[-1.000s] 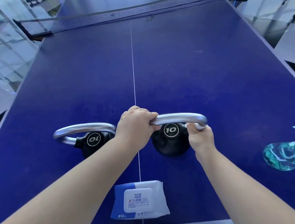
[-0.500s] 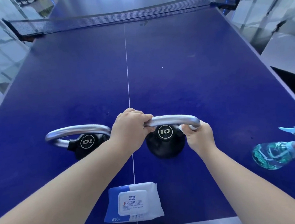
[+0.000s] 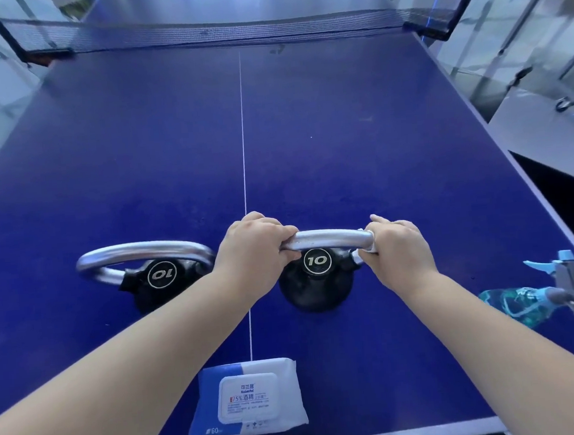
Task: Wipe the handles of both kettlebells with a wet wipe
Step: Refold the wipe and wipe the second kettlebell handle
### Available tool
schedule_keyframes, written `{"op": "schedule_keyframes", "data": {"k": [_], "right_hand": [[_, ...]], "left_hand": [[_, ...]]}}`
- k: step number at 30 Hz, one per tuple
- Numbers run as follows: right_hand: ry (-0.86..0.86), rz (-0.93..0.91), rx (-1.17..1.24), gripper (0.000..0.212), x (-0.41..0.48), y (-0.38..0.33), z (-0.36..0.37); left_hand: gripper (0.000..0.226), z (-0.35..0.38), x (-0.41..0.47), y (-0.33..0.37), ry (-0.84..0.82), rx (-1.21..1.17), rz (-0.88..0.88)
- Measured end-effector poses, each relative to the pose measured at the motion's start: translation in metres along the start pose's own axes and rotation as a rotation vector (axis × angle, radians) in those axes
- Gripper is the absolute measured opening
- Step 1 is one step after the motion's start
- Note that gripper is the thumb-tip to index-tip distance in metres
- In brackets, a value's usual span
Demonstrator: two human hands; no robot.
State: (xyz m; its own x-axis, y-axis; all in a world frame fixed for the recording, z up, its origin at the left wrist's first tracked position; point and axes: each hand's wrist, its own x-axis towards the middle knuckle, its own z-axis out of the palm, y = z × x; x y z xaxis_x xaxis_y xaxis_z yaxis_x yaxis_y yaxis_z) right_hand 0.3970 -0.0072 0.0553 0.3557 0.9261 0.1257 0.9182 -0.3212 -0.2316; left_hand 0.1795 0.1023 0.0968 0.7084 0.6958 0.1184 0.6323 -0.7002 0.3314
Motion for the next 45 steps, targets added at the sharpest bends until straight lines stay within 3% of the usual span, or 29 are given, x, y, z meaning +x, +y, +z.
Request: {"op": "schedule_keyframes", "data": {"k": [3,6,7,9,12,15,22,26,27,30,36,38,42,45], "right_hand": [[-0.041,-0.096,-0.237,0.019,0.009,-0.007,-0.009],[-0.043,-0.147,-0.369,0.053,0.013,-0.024,-0.02],[-0.073,-0.163,-0.408,0.054,0.014,-0.028,-0.021],[-0.084,-0.188,-0.41,0.047,0.015,-0.036,-0.017],[0.004,-0.284,-0.353,0.066,0.016,-0.053,-0.018],[0.051,-0.336,-0.251,0.071,0.019,-0.066,-0.016],[0.0,-0.227,-0.331,0.068,0.018,-0.077,-0.012],[0.118,-0.288,-0.255,0.037,0.016,-0.075,-0.014],[0.145,-0.292,-0.25,0.037,0.016,-0.073,-0.014],[0.099,-0.238,-0.311,0.057,0.014,-0.067,-0.013],[-0.025,-0.1,-0.332,0.079,0.011,-0.056,-0.018],[-0.038,-0.091,-0.343,0.071,0.009,-0.051,-0.021],[-0.114,-0.042,-0.415,0.03,0.011,-0.035,-0.018],[-0.13,0.065,-0.335,0.023,0.008,-0.026,-0.02]], "left_hand": [[0.014,0.0,0.0,0.0,-0.002,-0.016,0.0],[0.015,0.0,0.0,0.001,-0.01,-0.023,-0.009],[0.016,0.0,0.0,0.001,-0.006,-0.027,-0.01],[0.015,0.0,0.0,0.002,0.001,-0.027,-0.01],[0.014,0.001,0.0,0.001,0.013,-0.022,0.004],[0.015,0.001,0.0,0.001,0.018,-0.021,0.014],[0.016,0.001,0.0,0.0,0.029,-0.011,0.021],[0.017,0.0,-0.001,0.0,0.018,0.007,0.015],[0.017,0.0,-0.001,0.0,0.018,0.007,0.015],[0.016,-0.001,-0.002,0.001,0.02,0.002,0.013],[0.016,-0.002,-0.002,0.003,0.013,0.014,-0.004],[0.017,-0.002,-0.002,0.003,0.006,0.015,-0.008],[0.016,-0.002,-0.002,0.004,0.008,0.021,-0.008],[0.015,-0.002,-0.002,0.004,0.006,0.024,-0.011]]}}
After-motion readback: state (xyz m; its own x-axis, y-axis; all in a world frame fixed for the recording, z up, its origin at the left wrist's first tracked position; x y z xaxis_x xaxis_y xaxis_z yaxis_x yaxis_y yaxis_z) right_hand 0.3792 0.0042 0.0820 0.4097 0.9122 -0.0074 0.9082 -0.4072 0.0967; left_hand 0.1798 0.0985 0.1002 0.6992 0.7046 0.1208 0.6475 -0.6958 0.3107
